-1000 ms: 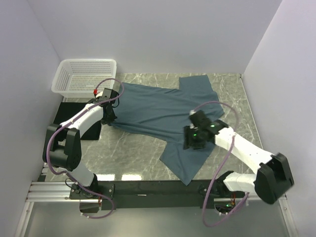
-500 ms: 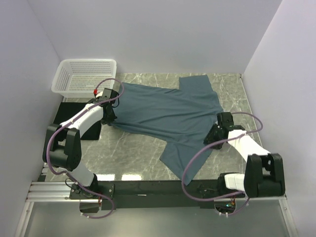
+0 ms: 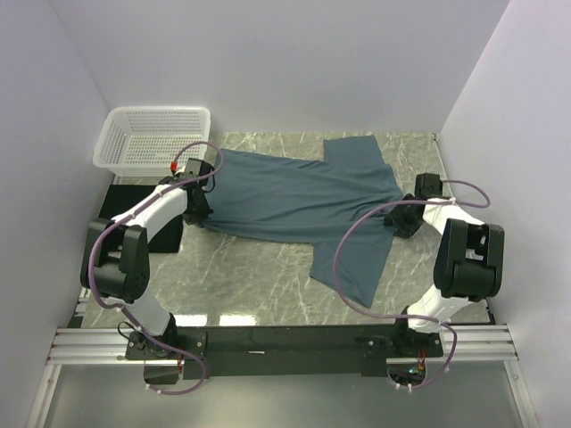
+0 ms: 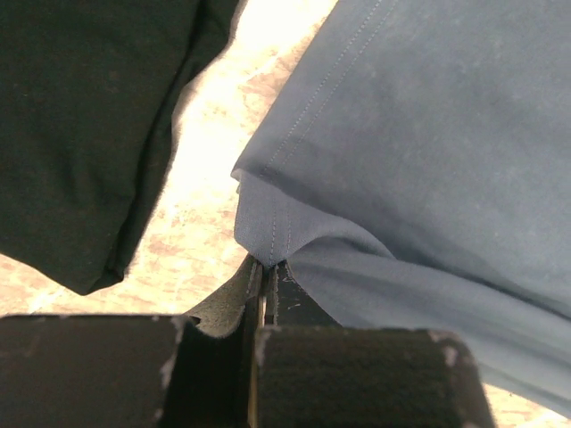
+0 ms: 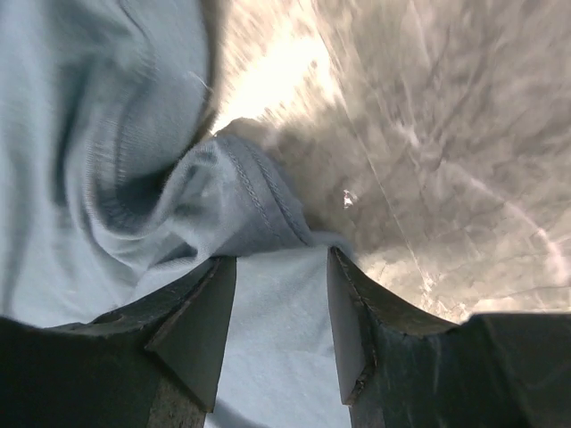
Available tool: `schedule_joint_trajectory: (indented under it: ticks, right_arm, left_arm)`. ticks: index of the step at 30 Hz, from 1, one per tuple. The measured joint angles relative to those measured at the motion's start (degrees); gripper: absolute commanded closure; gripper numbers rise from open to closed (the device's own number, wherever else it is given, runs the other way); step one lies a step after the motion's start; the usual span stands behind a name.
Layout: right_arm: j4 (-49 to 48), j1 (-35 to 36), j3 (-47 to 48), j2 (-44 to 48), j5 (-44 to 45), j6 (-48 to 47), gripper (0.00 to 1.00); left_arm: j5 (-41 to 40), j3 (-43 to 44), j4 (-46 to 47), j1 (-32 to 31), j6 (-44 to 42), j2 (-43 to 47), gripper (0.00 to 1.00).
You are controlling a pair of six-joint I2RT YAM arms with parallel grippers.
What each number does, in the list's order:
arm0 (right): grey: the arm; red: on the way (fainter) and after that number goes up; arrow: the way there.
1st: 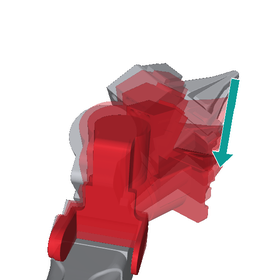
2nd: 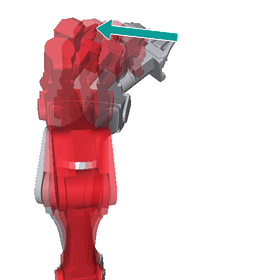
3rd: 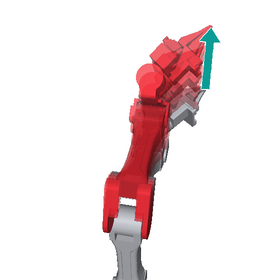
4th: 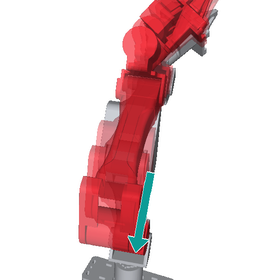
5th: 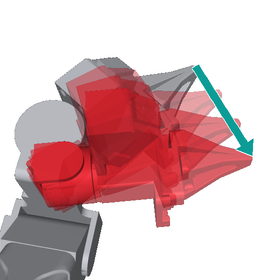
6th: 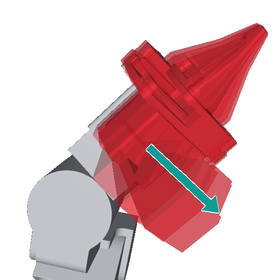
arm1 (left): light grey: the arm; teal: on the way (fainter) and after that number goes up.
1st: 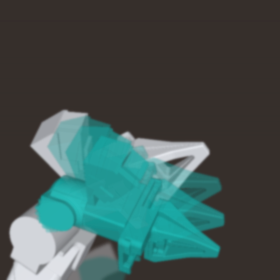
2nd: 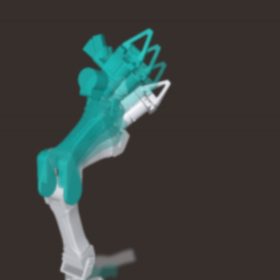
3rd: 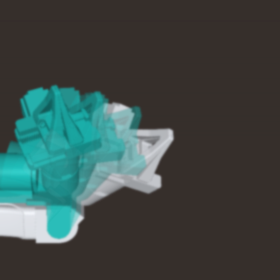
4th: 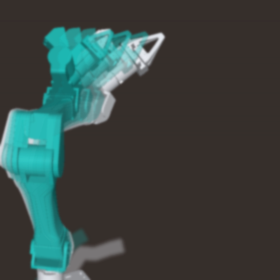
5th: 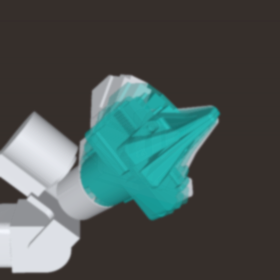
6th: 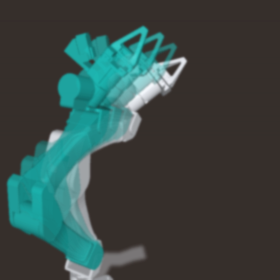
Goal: Fold and stack the t-shirts
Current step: Flatten the tshirt out
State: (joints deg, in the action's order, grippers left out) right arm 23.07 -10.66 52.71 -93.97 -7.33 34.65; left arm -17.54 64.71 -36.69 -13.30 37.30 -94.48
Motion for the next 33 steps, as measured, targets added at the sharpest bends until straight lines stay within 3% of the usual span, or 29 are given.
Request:
schedule_joint_trajectory:
  ticks: [5, 13, 19, 33]
  right_arm:
    - [0.2, -0.2, -1.3, 5.1, 1.6, -0.2, 0.47]
    - [2.2, -0.1, -12.6, 21.1, 4.0, -1.3, 0.47]
    - [3.2, -0.1, -16.3, 18.6, 3.5, -2.8, 0.48]
    - [-0.6, 3.3, -13.7, 13.0, -0.4, -3.8, 0.48]
  left_arm:
    - [0.9, 0.0, 0.2, 0.1, 0.0, 0.0, 0.99]
    - [1.2, -0.1, 0.5, 0.2, 0.0, 0.3, 0.99]
    - [1.2, -0.2, 0.5, 0.2, 0.0, 1.5, 0.99]
    - [0.9, -0.7, 0.5, 0.2, -0.1, 2.5, 0.99]
